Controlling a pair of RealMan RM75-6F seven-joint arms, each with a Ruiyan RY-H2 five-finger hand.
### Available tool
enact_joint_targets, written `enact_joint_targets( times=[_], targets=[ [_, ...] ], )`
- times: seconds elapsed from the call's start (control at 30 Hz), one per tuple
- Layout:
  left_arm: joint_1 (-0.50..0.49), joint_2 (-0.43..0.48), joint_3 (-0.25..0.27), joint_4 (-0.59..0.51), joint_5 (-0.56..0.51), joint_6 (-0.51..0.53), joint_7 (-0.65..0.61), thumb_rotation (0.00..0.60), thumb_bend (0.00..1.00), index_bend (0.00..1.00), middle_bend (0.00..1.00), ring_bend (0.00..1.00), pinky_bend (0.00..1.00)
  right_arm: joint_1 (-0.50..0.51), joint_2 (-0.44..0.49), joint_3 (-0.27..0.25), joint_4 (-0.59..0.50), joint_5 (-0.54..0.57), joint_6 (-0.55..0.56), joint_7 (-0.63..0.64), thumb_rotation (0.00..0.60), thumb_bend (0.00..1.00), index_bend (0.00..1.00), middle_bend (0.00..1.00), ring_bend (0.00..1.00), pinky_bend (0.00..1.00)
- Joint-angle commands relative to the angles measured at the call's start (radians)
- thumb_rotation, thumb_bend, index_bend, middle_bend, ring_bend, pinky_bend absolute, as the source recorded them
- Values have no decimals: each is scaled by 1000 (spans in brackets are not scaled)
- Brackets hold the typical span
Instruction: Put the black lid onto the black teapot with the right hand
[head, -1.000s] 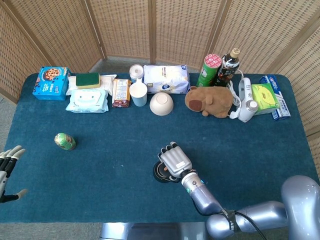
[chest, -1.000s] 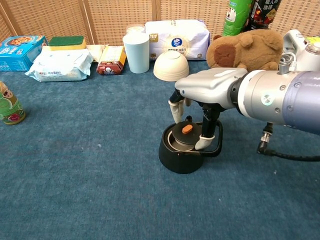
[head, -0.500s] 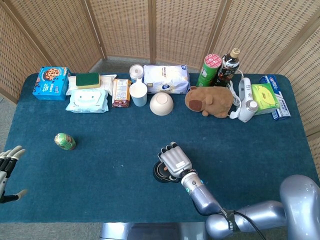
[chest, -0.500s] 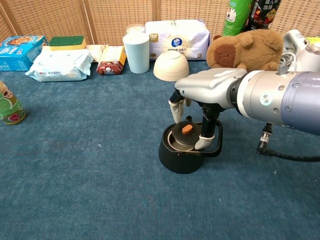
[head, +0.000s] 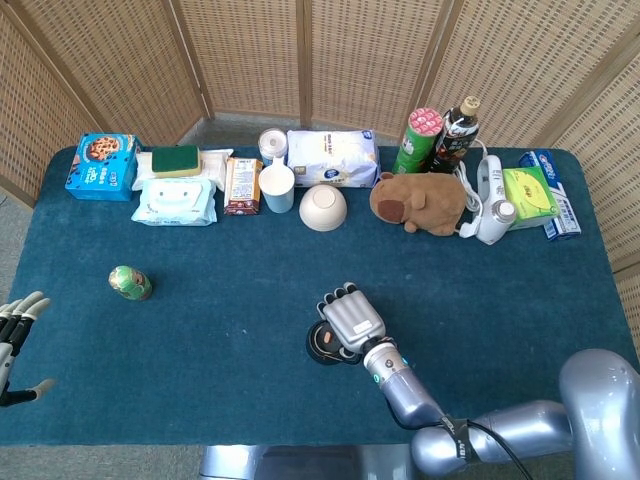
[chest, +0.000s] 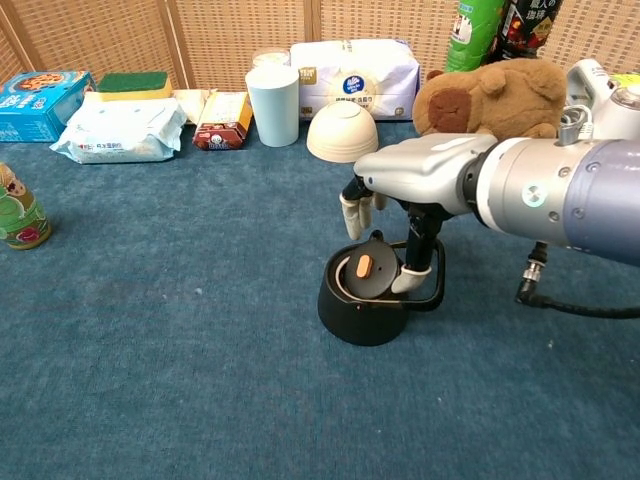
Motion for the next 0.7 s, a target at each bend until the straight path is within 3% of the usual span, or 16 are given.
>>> enact_joint_targets(
  times=[0.03, 0.4, 0.7],
  targets=[
    [0, 0, 0, 0, 1, 0, 0, 600, 107, 0, 0, 0, 45, 1, 11, 3, -17, 4, 0, 4, 600, 203, 340, 304, 246, 158],
    [0, 0, 1, -1, 2, -1, 1, 600, 107, 0, 0, 0, 45, 8, 54, 43, -70, 1, 2, 44, 600, 202, 339, 305, 247, 171],
    [0, 0, 3, -1, 4, 0, -2, 600, 107, 0, 0, 0, 46, 13, 7, 32, 43, -7, 0, 56, 600, 203, 339, 306, 247, 178]
  ],
)
